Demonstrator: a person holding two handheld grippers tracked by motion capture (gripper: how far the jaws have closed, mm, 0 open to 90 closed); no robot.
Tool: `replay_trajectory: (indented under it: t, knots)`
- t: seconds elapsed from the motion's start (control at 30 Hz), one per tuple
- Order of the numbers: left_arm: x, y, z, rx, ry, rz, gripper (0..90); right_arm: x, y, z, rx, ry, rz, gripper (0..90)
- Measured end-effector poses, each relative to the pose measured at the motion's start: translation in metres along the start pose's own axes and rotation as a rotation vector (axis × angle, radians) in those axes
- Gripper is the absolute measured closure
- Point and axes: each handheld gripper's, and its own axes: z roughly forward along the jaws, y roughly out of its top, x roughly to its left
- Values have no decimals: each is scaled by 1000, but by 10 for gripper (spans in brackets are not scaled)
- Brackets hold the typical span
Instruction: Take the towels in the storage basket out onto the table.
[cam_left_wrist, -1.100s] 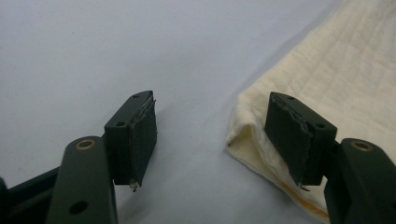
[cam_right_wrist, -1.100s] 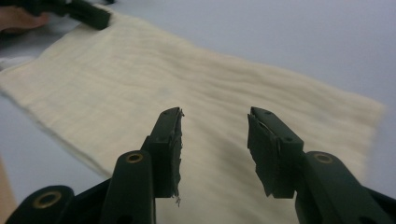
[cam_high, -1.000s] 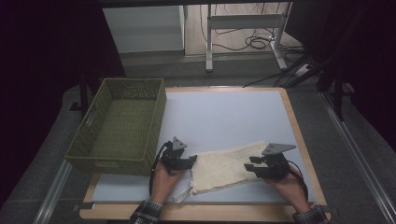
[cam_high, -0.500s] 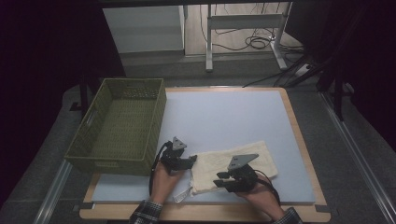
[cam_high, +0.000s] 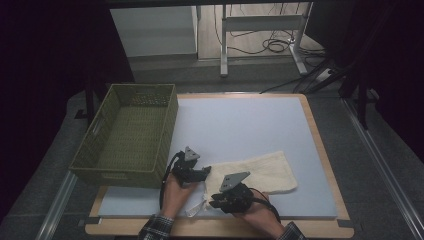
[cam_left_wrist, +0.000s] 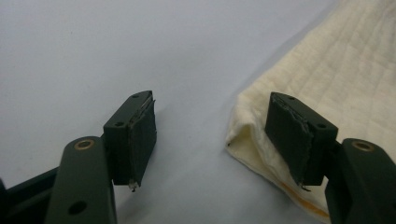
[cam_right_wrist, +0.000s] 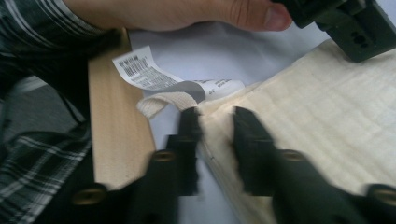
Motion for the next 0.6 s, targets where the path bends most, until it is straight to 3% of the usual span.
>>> replay_trajectory:
  t: [0.07, 0.27, 0.37, 0.47, 0.5, 0.6]
  knots:
    - [0, 0, 0, 2, -13, 2, 306, -1, 0, 1, -6, 0, 5, 873]
    - [3, 1, -2, -8, -28, -12, 233, 1, 7, -4, -36, 7, 6, 887]
    - [3, 3, -7, -15, 6, -13, 244, 5, 13, -4, -43, 17, -10, 886]
    - [1, 2, -8, 0, 34, 10, 271, 8, 13, 4, -18, 25, -13, 882]
    - [0, 2, -6, 14, 46, 24, 272, 7, 12, 5, -10, 26, -10, 870]
    - [1, 0, -3, 8, 41, 18, 274, 7, 8, 9, -17, 13, -3, 674]
